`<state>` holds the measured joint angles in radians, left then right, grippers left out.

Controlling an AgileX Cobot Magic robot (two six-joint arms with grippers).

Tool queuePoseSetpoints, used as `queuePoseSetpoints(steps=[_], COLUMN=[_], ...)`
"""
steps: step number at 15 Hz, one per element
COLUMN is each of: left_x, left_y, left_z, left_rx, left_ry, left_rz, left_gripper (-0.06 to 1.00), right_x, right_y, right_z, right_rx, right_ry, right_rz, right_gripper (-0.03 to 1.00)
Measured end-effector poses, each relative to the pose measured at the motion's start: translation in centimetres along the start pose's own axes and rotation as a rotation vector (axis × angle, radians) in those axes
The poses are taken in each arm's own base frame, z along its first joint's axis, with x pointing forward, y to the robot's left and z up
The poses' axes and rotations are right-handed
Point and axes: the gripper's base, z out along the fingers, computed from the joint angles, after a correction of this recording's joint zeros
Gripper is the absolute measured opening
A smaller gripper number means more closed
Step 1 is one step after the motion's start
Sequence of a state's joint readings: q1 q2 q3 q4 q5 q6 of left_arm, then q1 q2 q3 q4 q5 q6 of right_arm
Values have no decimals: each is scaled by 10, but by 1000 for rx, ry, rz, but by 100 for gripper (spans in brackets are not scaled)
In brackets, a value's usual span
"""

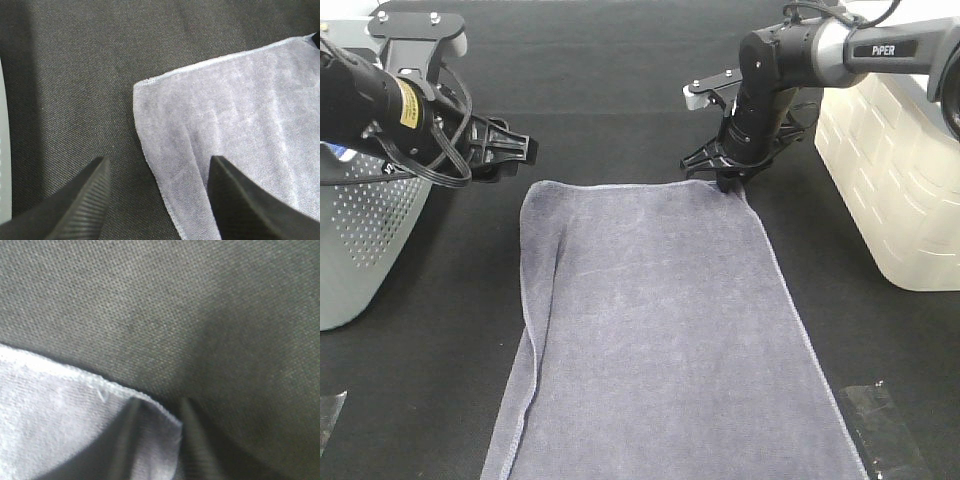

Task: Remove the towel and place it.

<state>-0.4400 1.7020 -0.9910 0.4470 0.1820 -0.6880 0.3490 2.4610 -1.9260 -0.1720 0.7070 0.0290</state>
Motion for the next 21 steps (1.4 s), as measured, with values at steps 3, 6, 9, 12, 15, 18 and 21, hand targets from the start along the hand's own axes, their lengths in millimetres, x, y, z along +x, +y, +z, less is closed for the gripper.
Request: queuePoseSetpoints(steps=[3,6,9,12,15,18,21], left_x=[0,0,0,2,8,6,-13], left_y=[0,0,0,-2,-6,-9,-13], left_z=[0,0,0,8,27,48,65], left_rx=[0,0,0,18,65,74,59], left_ry=[0,0,0,-5,-20,-14,-22], left_rz=[0,0,0,2,0,-20,-57], left_gripper=[56,56,56,56,59,60,60], right_x=[0,-1,-1,-8,-7,-3,0], right_y=[-1,-2,-8,-18,-24,-26,-27], right_z=[2,2,-4,-28,-35,-36,-36], right_rx=[10,27,78,147,201,219,238], right_ry=[-5,-6,26,7,45,94,133], right_rz=[-11,-27,-56,-50,-50,-49,-53], right_gripper=[0,0,0,0,0,0,0])
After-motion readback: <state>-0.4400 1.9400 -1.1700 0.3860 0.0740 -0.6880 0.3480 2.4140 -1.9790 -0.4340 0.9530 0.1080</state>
